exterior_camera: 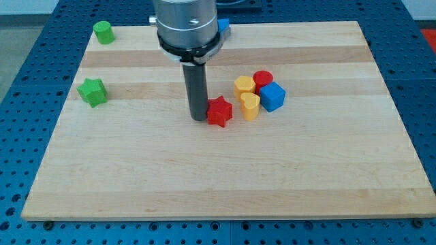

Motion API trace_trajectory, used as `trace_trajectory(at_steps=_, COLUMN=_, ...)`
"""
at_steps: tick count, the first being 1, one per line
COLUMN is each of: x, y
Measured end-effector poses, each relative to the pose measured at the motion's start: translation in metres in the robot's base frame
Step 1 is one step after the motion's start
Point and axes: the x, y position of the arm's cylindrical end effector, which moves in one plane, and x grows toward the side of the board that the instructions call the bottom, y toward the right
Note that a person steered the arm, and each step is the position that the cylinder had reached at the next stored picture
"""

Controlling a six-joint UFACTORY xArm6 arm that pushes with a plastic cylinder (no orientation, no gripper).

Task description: Move arm to the left of the board

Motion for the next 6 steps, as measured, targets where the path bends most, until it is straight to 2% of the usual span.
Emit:
trace_trajectory(at_steps=2, x=-0.018, y=0.019)
trace_trajectory(at_steps=3, x=0.004, y=-0.039)
trace_trajectory(at_steps=4, x=0.044, y=-0.133)
trace_trajectory(at_steps=5, x=0.043, y=-0.247)
trace_trajectory(at_steps=6, x=0.026, y=-0.261)
